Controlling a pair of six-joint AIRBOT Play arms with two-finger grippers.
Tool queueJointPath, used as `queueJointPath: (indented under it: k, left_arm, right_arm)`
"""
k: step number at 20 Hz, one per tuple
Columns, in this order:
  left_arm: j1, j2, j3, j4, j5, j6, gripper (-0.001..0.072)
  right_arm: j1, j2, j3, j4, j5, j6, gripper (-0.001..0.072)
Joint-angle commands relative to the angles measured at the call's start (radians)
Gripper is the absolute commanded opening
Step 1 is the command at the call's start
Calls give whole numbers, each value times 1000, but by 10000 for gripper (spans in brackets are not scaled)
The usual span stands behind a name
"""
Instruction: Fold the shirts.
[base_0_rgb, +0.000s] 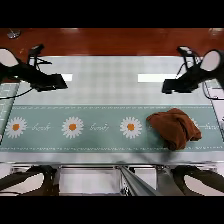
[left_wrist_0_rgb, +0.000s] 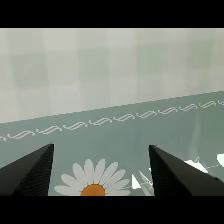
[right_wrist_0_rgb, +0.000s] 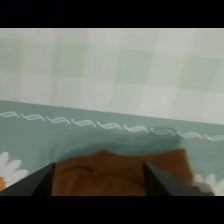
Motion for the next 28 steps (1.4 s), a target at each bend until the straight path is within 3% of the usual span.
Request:
queueJointPath:
  k: [1, 4, 7, 11, 15, 16, 18, 19, 24, 28]
  left_arm:
    - [8, 206, -95, -14, 33, 37, 706]
    - [5, 477, -375, -54, 124, 8, 706]
    - [5, 686, -628, -99, 183, -11, 706]
    - [5, 721, -756, -98, 216, -17, 705]
    - [5, 632, -755, -98, 245, -16, 705]
    - [5, 608, -753, -98, 244, -16, 705]
    - [10, 580, -725, -93, 233, -15, 705]
    - [14, 580, -701, -93, 234, -8, 705]
    - [16, 623, -562, -97, 152, -9, 705]
    - [-38, 705, -642, -118, 154, -9, 705]
  right_arm:
    - [-29, 264, -84, -174, 82, 96, 627]
    - [-41, 550, -337, -172, 75, 225, 627]
    - [-41, 708, -618, -179, 48, 314, 627]
    - [-41, 655, -835, -141, -171, 371, 627]
    - [-41, 412, -832, -61, -339, 365, 620]
    - [-41, 343, -814, -4, -336, 314, 530]
    - [-37, 253, -725, 167, -274, 55, 36]
    - [-37, 242, -654, 199, -229, 1, 34]
    - [-36, 359, -191, 137, -132, 27, 33]
    - [44, 379, 180, 139, -34, 12, 33]
